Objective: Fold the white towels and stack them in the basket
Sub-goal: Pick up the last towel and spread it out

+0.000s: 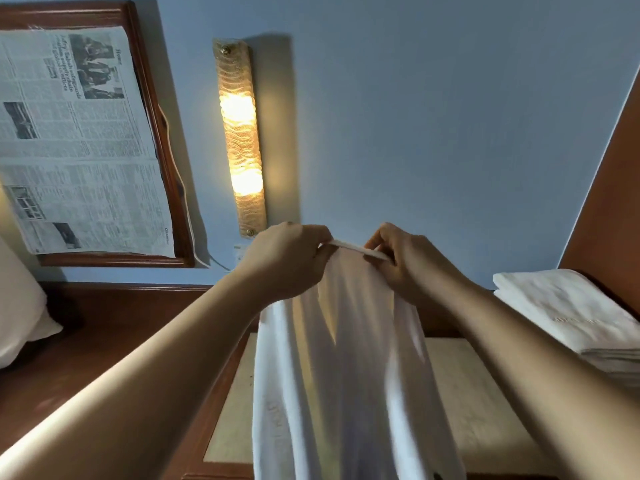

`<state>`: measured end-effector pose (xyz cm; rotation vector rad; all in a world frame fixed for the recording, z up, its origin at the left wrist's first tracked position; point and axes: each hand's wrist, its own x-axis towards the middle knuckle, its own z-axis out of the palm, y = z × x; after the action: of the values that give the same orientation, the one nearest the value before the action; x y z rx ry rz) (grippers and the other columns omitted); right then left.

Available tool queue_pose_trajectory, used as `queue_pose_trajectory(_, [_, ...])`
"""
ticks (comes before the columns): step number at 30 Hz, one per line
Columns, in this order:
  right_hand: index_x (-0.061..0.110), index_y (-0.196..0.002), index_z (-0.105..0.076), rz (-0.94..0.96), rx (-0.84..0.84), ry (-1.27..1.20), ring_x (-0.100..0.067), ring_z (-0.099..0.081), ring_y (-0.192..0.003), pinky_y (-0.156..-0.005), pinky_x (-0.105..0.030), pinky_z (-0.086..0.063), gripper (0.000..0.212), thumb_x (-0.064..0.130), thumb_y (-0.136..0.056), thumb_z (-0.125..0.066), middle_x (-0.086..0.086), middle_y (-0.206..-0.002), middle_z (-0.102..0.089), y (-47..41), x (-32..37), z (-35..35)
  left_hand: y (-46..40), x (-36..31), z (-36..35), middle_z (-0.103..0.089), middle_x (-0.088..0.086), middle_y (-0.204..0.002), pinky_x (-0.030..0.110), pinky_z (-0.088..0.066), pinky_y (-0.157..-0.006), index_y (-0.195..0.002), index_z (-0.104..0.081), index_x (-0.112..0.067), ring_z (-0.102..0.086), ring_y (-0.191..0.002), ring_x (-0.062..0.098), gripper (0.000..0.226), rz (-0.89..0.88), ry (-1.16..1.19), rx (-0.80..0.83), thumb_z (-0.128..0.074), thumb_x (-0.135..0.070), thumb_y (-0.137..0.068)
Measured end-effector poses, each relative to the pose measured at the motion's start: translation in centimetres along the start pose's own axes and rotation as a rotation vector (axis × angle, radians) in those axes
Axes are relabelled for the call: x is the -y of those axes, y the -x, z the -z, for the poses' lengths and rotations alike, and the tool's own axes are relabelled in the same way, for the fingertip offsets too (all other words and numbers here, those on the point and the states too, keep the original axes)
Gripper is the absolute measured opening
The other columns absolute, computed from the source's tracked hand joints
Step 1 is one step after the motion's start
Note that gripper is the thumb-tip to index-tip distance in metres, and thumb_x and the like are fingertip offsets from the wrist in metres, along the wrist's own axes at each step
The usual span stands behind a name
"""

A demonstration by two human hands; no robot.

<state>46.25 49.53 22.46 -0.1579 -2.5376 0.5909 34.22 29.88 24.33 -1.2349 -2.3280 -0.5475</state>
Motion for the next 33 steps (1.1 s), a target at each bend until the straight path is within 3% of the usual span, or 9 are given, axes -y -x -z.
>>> queue_pose_trajectory(4, [0.022, -0.094, -0.061, -0.131, -0.089, 0.056, -0.017, -0.061, -0.071, -0.056, -0.024, -0.040, 0.016, 0.007, -0.096, -0.058, 0.003, -0.079, -0.065, 2.6, -3.5, -2.4, 0.3, 1.9, 0.5, -0.064, 0.001, -0.080, 0.037, -0.045, -0.064, -0.090, -0.061, -0.025, -0.059, -0.080, 0.033, 0.025, 0.093, -0.049, -0.065, -0.047, -0.040, -0.104])
queue_pose_trajectory(7, [0.019, -0.074, -0.056, -0.364, -0.124, 0.020, -0.023, -0.058, -0.065, -0.054, -0.030, -0.038, 0.023, 0.010, -0.095, -0.057, 0.004, -0.065, -0.060, 3.8, -6.4, -2.6, 0.5, 3.7, 0.8, -0.058, -0.002, -0.076, 0.035, -0.037, -0.064, -0.085, -0.057, -0.026, -0.058, -0.080, 0.033, 0.024, 0.191, -0.069, -0.045, -0.048, -0.037, -0.104])
queue_pose_trajectory(11, [0.020, -0.061, -0.042, -0.301, -0.071, -0.039, -0.012, -0.041, -0.055, -0.053, -0.032, -0.029, 0.043, 0.029, -0.098, -0.060, 0.010, -0.052, -0.045, 2.4, -5.1, -1.4, 0.8, 2.7, -0.5, -0.073, -0.006, -0.102, 0.034, -0.048, -0.076, -0.121, -0.068, -0.039, -0.067, -0.099, 0.024, 0.037, 0.175, 0.006, 0.091, -0.061, -0.062, -0.093])
queue_pose_trajectory(14, [0.025, -0.061, -0.052, -0.235, 0.037, -0.024, -0.006, -0.045, -0.056, -0.054, -0.028, -0.031, 0.032, 0.026, -0.091, -0.061, 0.012, -0.053, -0.049, 0.4, -1.8, -1.1, 1.0, -1.3, -2.5, -0.063, -0.013, -0.080, 0.036, -0.053, -0.077, -0.129, -0.057, -0.044, -0.065, -0.090, 0.019, 0.062, 0.028, 0.066, 0.178, -0.062, -0.082, -0.080])
queue_pose_trajectory(17, [0.024, -0.071, -0.060, -0.141, 0.132, -0.034, -0.015, -0.058, -0.069, -0.059, -0.031, -0.037, 0.022, 0.021, -0.092, -0.062, 0.009, -0.065, -0.060, -0.6, 0.1, -0.2, 0.6, -3.4, -4.0, -0.069, -0.003, -0.085, 0.038, -0.049, -0.067, -0.115, -0.060, -0.034, -0.065, -0.084, 0.029, 0.034, -0.008, 0.068, 0.087, -0.056, -0.062, -0.095])
queue_pose_trajectory(21, [0.026, -0.091, -0.060, -0.134, 0.053, -0.060, -0.012, -0.063, -0.078, -0.063, -0.031, -0.044, 0.008, 0.026, -0.093, -0.068, 0.008, -0.086, -0.066, 0.3, -0.6, 0.9, 0.2, -1.9, -3.4, -0.069, 0.004, -0.085, 0.037, -0.043, -0.062, -0.101, -0.066, -0.023, -0.063, -0.081, 0.036, 0.016, 0.006, 0.022, 0.027, -0.052, -0.032, -0.100])
queue_pose_trajectory(28, [0.022, -0.082, -0.061, -0.219, -0.092, 0.040, -0.020, -0.062, -0.075, -0.065, -0.035, -0.055, 0.007, 0.020, -0.085, -0.067, 0.007, -0.074, -0.063, 4.2, -4.1, -0.4, 0.1, 2.9, -1.3, -0.067, -0.006, -0.080, 0.034, -0.046, -0.063, -0.090, -0.070, -0.024, -0.061, -0.079, 0.025, 0.020, 0.189, 0.044, 0.024, -0.052, -0.029, -0.098])
queue_pose_trajectory(30, [0.024, -0.081, -0.064, -0.283, -0.133, -0.007, -0.016, -0.064, -0.074, -0.064, -0.040, -0.060, 0.009, 0.021, -0.080, -0.072, 0.007, -0.075, -0.064, 5.3, -5.1, -0.4, 0.5, 3.6, -1.2, -0.063, -0.007, -0.074, 0.032, -0.042, -0.061, -0.086, -0.069, -0.023, -0.058, -0.075, 0.023, 0.022, 0.221, 0.036, 0.032, -0.053, -0.029, -0.099])
queue_pose_trajectory(33, [0.030, -0.088, -0.065, -0.296, -0.125, -0.097, -0.003, -0.064, -0.075, -0.062, -0.032, -0.057, 0.010, 0.024, -0.085, -0.072, 0.018, -0.081, -0.068, 5.4, -5.5, -0.4, 0.9, 3.1, -2.1, -0.064, -0.006, -0.079, 0.030, -0.039, -0.060, -0.084, -0.065, -0.026, -0.060, -0.080, 0.025, 0.022, 0.243, 0.020, 0.072, -0.051, -0.031, -0.100])
